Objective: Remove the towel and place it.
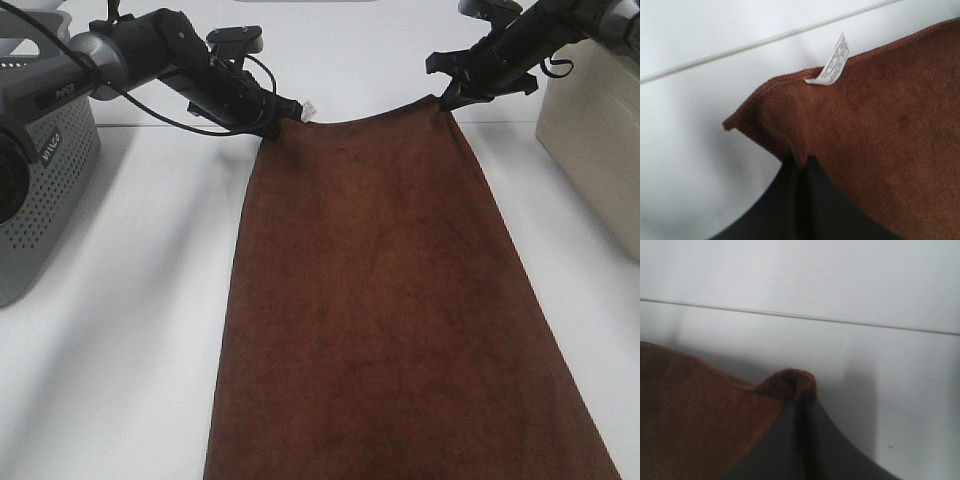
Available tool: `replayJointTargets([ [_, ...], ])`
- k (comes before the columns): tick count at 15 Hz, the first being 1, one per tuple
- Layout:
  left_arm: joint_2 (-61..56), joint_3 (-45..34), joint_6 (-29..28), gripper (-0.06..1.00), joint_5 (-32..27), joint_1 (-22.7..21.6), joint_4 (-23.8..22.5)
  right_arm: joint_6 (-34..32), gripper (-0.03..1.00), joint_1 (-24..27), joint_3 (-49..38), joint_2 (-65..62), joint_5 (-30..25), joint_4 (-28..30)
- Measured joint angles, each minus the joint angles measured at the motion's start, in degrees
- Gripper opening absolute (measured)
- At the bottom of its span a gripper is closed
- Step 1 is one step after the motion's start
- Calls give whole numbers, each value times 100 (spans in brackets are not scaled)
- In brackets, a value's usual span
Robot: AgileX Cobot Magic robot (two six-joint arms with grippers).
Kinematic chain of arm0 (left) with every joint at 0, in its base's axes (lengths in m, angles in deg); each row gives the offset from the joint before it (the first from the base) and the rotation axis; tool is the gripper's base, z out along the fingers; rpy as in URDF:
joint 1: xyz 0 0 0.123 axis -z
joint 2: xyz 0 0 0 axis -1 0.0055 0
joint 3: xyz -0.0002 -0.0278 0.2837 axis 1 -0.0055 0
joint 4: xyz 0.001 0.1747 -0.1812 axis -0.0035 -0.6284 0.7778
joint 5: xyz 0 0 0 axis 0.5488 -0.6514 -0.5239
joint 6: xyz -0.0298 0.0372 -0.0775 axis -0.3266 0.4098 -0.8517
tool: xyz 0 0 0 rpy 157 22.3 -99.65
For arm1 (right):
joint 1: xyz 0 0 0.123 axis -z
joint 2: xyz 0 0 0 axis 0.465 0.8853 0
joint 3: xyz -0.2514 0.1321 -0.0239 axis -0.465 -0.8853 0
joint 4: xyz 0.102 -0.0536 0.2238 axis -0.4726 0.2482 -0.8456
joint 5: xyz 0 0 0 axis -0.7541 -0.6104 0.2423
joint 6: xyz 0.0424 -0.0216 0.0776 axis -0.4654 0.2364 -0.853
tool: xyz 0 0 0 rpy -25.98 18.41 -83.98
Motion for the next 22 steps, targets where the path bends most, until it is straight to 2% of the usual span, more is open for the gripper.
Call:
replayJointTargets([
  [9, 0, 0, 0, 0, 1490, 0, -246, 458, 1, 0, 11, 46, 997, -315],
  [17, 223, 0, 212, 0, 2045, 0, -246, 659, 1, 0, 11, 286, 1455, -447],
  [22, 344, 0, 212, 0, 2257, 0, -246, 733, 1, 0, 11, 596, 1536, -625],
])
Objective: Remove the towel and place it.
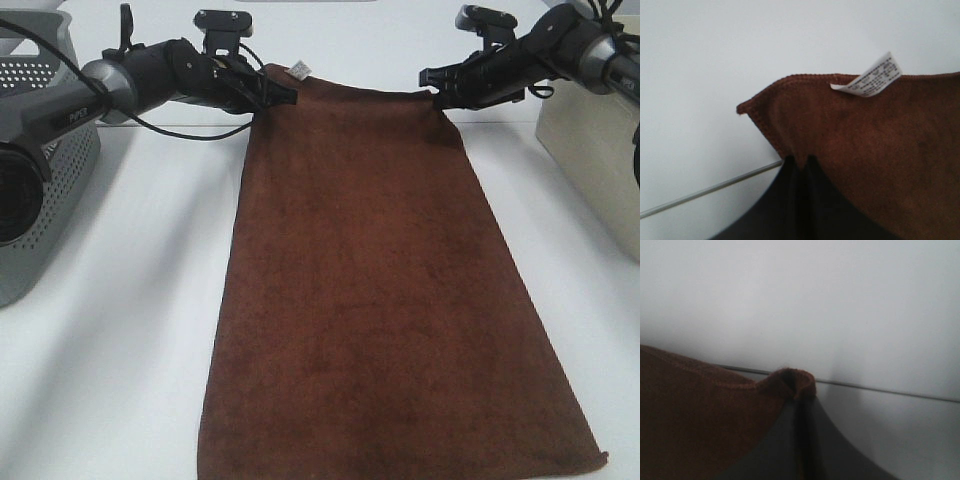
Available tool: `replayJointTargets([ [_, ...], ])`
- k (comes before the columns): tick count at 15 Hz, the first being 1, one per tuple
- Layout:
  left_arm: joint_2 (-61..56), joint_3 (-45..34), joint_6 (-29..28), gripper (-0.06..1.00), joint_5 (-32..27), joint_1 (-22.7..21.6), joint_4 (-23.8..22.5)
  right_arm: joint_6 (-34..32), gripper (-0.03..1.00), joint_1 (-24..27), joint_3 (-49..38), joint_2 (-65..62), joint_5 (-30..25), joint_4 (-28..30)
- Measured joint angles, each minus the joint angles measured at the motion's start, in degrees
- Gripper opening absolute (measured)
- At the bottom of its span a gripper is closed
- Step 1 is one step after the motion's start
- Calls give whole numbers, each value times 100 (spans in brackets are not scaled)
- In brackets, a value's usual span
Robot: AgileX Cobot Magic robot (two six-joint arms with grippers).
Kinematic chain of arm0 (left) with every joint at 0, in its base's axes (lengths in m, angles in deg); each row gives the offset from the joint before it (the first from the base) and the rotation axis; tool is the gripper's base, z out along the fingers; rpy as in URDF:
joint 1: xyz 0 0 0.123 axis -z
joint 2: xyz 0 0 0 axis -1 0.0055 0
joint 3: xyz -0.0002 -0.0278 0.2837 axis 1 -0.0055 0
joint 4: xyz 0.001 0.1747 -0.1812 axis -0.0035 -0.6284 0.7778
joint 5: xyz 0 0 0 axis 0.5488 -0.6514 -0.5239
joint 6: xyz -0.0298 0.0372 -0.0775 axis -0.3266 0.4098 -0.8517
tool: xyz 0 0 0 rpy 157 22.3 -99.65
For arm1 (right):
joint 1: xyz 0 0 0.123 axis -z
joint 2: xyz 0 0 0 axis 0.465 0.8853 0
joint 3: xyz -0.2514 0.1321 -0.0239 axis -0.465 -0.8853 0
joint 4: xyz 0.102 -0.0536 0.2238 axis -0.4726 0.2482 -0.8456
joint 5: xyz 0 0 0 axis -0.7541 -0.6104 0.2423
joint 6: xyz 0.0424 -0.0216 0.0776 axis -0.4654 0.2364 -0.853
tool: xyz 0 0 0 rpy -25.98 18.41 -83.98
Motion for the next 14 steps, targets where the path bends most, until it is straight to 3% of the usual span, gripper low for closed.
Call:
replayJointTargets([
  [11, 223, 0, 132, 0, 286, 0, -69, 126, 4, 0, 0, 115, 286, -195],
  [14, 264, 0, 132, 0, 413, 0, -69, 126, 9, 0, 0, 138, 332, -229],
])
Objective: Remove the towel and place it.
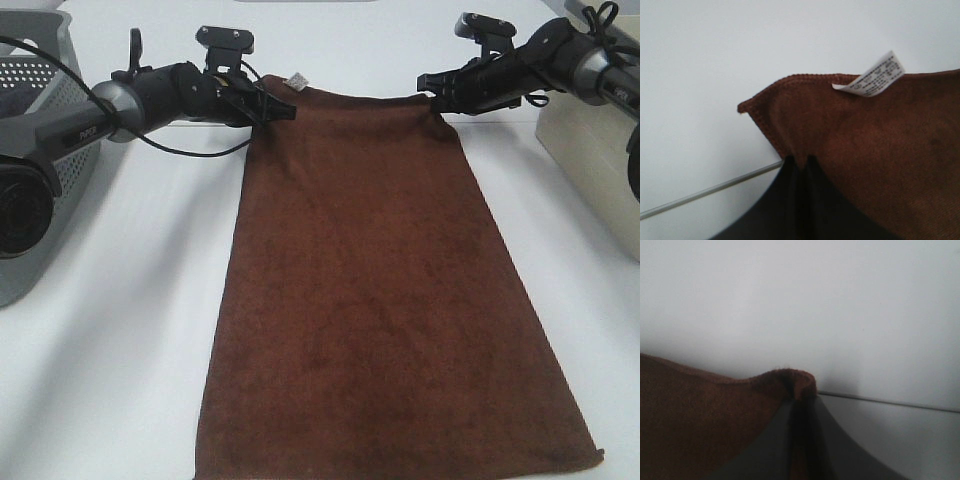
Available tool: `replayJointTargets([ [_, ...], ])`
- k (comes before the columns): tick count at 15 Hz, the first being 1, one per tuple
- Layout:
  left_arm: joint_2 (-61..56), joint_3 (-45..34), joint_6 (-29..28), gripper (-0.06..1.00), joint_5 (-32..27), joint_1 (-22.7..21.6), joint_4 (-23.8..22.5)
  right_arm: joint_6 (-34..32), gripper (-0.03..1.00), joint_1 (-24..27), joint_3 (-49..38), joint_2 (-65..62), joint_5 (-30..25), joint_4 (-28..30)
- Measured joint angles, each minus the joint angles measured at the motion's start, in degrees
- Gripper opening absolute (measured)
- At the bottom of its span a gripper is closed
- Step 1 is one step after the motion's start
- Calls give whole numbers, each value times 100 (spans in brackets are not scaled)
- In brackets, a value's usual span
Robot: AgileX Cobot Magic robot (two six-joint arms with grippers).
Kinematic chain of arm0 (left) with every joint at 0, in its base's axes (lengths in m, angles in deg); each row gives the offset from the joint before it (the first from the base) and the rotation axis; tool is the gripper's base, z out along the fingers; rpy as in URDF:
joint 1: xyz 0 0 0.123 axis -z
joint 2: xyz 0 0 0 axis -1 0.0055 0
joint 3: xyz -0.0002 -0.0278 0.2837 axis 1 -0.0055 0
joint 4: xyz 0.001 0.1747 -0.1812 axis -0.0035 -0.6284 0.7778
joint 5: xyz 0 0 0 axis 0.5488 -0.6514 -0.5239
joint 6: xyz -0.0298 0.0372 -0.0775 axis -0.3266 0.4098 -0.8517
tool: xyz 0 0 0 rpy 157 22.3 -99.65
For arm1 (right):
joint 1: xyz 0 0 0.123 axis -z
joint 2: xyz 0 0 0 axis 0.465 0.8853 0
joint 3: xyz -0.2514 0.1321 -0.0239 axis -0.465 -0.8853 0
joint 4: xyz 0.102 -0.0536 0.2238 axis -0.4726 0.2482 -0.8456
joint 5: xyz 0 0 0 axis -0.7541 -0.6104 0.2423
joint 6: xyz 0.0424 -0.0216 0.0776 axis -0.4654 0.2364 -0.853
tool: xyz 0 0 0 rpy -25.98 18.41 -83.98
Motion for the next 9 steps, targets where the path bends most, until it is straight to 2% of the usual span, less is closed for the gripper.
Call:
replayJointTargets([
  [4, 74, 0, 0, 0, 155, 0, -57, 6, 20, 0, 0, 80, 63, -11],
  [7, 183, 0, 6, 0, 172, 0, -69, 29, 37, 0, 0, 86, 166, 52],
  [8, 189, 0, 6, 4, 241, 0, -80, 29, 42, 0, 0, 86, 183, 80],
  [9, 189, 0, 6, 13, 321, 0, -92, 29, 47, 0, 0, 86, 195, 97],
])
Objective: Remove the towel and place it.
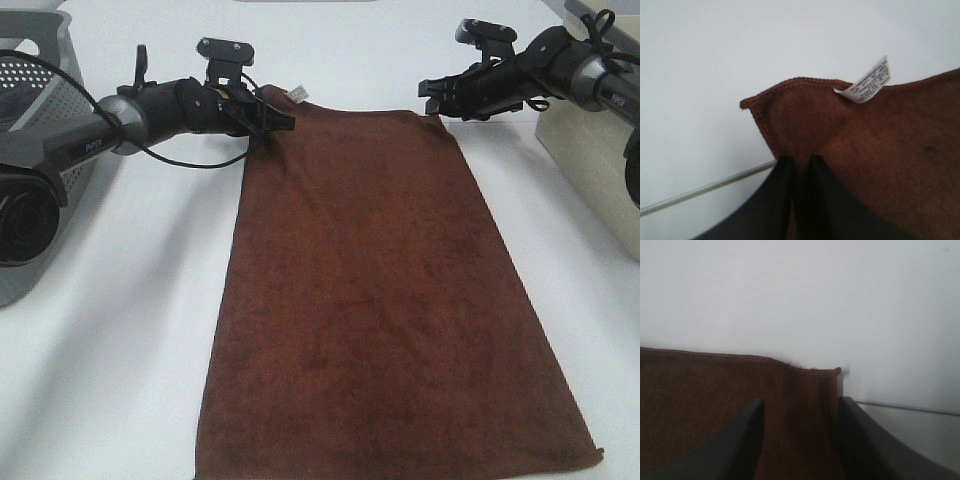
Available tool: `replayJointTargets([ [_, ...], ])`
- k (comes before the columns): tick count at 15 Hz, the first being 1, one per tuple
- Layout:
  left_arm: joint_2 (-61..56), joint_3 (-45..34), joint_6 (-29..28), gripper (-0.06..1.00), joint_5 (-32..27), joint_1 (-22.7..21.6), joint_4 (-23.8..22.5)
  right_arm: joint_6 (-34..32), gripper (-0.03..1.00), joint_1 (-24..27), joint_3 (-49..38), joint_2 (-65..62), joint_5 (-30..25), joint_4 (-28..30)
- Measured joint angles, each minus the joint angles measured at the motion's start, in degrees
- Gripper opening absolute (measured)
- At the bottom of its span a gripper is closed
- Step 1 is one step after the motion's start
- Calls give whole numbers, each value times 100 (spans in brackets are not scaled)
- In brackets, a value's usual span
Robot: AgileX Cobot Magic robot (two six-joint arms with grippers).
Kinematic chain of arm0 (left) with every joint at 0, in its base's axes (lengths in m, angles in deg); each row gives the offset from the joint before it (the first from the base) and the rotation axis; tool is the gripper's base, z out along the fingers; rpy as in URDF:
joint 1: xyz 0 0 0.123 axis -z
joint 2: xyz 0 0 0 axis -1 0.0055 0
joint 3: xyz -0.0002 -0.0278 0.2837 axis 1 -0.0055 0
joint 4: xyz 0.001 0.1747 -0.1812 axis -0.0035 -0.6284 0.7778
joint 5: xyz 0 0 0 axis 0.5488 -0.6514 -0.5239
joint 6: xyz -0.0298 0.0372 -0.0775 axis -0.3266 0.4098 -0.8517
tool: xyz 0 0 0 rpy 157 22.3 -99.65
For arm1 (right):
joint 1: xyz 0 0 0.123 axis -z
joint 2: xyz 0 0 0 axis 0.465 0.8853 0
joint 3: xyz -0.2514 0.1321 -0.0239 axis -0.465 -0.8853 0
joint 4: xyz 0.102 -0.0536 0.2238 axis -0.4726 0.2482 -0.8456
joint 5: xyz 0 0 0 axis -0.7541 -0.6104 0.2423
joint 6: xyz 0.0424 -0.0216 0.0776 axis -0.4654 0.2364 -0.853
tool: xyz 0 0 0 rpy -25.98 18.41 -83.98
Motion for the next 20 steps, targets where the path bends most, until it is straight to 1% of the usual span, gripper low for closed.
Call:
replayJointTargets([
  [3, 0, 0, -6, 62, 178, -17, -6, 0, 58, 0, 0, 0, -17, 0],
  [5, -6, 0, -97, 77, 126, -69, -6, 0, 67, 0, 0, 0, -252, 23],
  [6, -23, 0, -120, 80, 34, -86, -6, 0, 70, 0, 0, -17, -435, 80],
  [7, -97, 0, -149, 81, -246, -149, -6, 0, 73, 0, 0, -40, -550, 138],
  [8, -401, 0, -160, 82, -1180, -258, -17, 0, 75, 0, 0, -258, -997, 258],
  [9, -401, 0, -160, 82, -1180, -258, -17, 0, 75, 0, 0, -258, -997, 258],
  [10, -882, 0, -172, 82, -2366, -292, -57, -80, 76, 0, 0, -739, -1547, 395],
  [12, -1432, 0, -292, 82, -3375, -304, -109, -201, 80, 0, 0, -1306, -2240, 487],
  [13, -1707, 0, -476, 82, -3718, -304, -235, -304, 80, 0, 0, -1576, -2538, 544],
  [14, -2000, 0, -710, 82, -4028, -304, -458, -453, 80, 0, 0, -1896, -2836, 636],
  [15, -2315, 0, -1060, 82, -4377, -315, -819, -607, 81, 0, 0, -2235, -3100, 814],
  [17, -2836, 6, -1684, 82, -5128, -481, -1621, -1077, 81, 57, 0, -2830, -3547, 1427],
  [18, -3054, 11, -1914, 82, -5477, -676, -1925, -1226, 81, 206, 0, -3117, -3782, 1587],
  [19, -3249, 11, -2023, 82, -5770, -922, -2074, -1289, 81, 390, 0, -3352, -3919, 1673],
  [20, -3409, 11, -2074, 82, -5976, -1226, -2091, -1341, 81, 573, 0, -3512, -3942, 1707],
])
